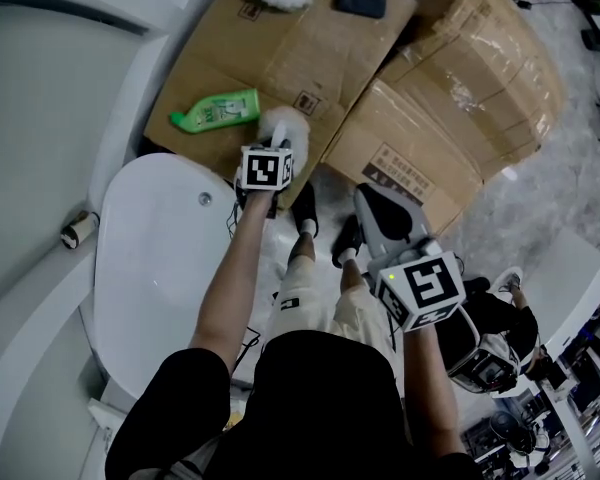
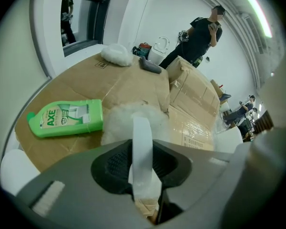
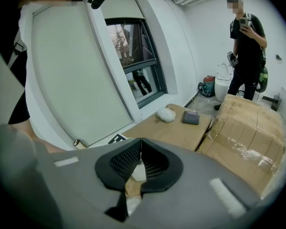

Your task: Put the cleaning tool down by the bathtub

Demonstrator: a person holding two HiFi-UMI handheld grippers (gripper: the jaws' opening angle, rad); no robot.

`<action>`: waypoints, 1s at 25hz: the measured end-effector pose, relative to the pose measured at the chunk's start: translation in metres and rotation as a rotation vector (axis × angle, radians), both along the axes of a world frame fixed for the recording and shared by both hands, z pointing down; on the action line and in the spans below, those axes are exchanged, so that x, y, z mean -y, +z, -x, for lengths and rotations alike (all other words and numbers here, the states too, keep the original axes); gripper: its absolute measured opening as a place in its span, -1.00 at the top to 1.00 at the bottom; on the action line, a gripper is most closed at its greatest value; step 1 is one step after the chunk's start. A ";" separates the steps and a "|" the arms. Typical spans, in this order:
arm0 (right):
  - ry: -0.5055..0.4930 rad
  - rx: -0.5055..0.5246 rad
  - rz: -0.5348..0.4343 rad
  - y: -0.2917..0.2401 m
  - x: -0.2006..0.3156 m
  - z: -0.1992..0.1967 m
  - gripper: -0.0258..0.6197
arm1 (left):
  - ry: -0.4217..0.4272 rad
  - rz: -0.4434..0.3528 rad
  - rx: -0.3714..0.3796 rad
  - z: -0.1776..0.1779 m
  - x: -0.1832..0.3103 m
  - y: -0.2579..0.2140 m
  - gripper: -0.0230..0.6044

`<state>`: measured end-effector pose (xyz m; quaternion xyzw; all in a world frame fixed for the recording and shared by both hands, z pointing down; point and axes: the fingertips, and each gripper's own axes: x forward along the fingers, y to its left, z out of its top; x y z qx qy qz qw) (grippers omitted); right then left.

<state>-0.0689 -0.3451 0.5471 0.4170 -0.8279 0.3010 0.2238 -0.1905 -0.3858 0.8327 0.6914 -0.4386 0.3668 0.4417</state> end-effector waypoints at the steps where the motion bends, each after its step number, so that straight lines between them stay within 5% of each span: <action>1: 0.000 -0.002 0.005 0.002 -0.001 0.000 0.89 | -0.004 0.005 0.001 0.000 0.001 0.004 0.64; 25: 0.045 0.017 0.035 0.015 0.000 -0.014 0.89 | 0.006 0.020 0.017 -0.011 0.014 0.029 0.57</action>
